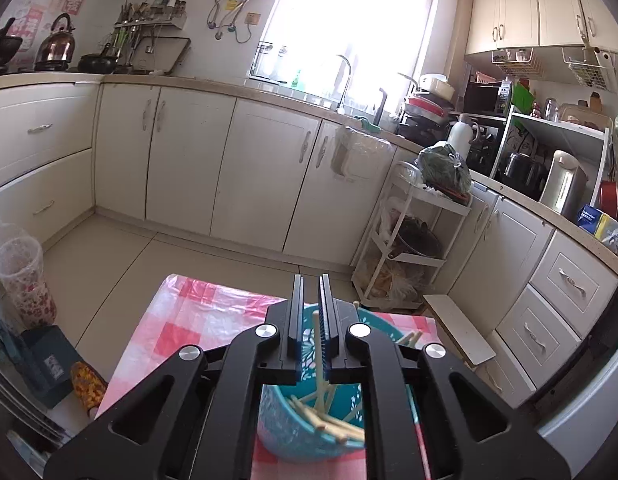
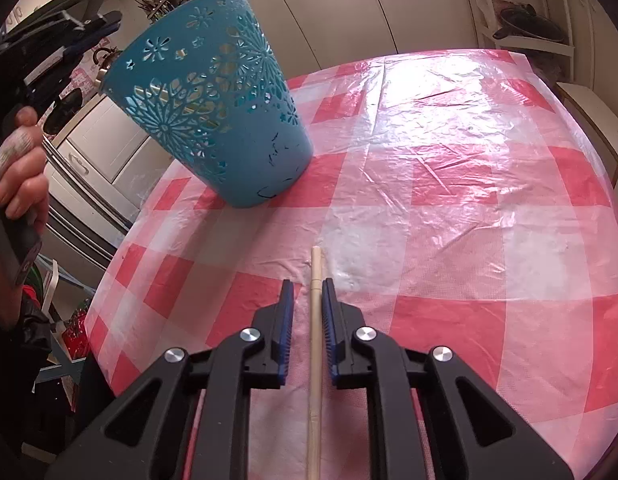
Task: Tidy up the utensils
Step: 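Carry the chopstick over the basket and open the left tool while the right tool holds its chopstick, then lift the chopstick with the right tool, carry over the basket, open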
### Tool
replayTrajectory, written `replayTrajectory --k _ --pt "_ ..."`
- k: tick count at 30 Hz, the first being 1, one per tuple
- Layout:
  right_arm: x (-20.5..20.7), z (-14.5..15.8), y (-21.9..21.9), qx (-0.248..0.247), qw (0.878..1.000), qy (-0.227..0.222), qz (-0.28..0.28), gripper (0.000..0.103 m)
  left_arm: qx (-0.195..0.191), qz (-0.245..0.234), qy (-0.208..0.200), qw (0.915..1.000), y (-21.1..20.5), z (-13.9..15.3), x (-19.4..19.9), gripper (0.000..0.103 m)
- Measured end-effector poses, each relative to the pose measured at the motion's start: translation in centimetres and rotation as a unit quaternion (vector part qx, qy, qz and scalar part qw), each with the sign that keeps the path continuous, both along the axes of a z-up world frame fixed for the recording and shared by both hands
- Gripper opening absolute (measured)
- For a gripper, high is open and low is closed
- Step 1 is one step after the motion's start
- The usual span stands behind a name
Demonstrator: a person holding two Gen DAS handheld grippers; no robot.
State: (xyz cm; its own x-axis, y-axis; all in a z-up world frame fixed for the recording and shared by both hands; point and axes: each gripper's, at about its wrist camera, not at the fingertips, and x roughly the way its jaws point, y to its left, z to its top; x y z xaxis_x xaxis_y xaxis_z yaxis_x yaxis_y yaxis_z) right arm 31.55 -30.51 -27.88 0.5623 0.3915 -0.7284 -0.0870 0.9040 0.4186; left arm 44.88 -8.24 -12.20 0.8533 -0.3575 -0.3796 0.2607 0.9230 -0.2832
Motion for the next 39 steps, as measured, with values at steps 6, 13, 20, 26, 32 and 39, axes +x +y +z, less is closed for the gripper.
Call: replayTrajectory --k 6,13,20,26,32,39 --pt "0.1 0.6 1.5 -0.055 0.998 0.010 0.017 0.019 0.049 0.037 0.021 0.9979 3.2 -2.5 -5.3 0.062" --pt "0.3 0.8 3.0 -0.147 0.989 0.018 0.022 0.005 0.106 0.046 0.087 0.9895 4.9 -6.9 -8.9 0.073" --pt "-0.3 1.1 2.2 -0.112 0.993 0.019 -0.017 0.006 0.089 0.035 0.110 0.9893 5.8 -8.4 -11.3 0.075" --pt "-0.6 1.0 1.4 -0.066 0.997 0.018 -0.036 0.006 0.086 0.030 0.124 0.9881 6.4 -9.1 -11.9 0.076" --pt "-1.8 5.6 0.5 -0.009 0.997 -0.058 -0.053 0.006 0.077 0.039 0.141 0.9863 7.3 -10.0 -12.1 0.076" --pt "-1.5 9.3 -0.2 0.054 0.990 -0.115 -0.055 0.006 0.073 0.039 0.145 0.9860 7.4 -10.3 -12.1 0.076"
